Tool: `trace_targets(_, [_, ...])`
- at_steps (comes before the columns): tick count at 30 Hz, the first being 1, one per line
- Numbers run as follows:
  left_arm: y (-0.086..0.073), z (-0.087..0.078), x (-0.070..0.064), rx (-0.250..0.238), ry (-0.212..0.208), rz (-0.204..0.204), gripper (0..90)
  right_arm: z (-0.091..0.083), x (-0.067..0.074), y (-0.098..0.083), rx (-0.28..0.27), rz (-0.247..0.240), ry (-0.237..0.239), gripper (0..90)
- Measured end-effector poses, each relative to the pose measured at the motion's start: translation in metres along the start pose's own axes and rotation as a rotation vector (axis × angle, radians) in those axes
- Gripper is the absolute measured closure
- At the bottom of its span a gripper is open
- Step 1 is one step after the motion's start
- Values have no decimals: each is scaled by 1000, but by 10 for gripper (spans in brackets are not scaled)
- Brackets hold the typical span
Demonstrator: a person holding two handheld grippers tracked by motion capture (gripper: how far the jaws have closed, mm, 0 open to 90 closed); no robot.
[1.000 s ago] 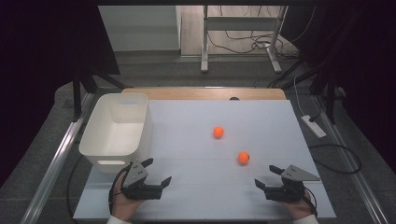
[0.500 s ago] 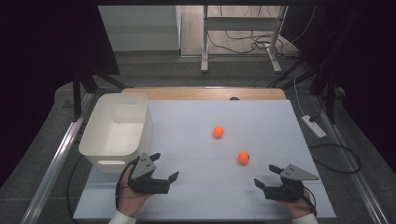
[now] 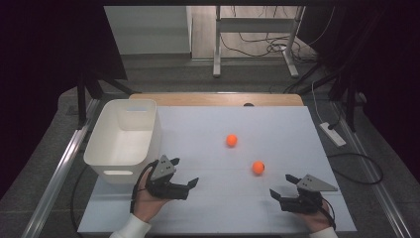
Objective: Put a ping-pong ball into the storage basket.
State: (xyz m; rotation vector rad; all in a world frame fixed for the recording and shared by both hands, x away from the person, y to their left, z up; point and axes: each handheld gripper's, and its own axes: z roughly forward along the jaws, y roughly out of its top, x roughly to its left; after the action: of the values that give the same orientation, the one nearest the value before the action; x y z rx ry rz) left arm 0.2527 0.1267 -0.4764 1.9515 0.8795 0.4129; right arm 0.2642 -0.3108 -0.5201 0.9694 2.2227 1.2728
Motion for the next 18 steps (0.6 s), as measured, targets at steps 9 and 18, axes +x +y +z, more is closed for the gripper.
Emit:
trace_targets(9, [9,11,3,-9,-22,-37,94,1,-3,0,-4,9,-2,168])
trace_targets(18, [20,25,2,-4,-39,-35,96,3,-3,1,-5,8,1,168])
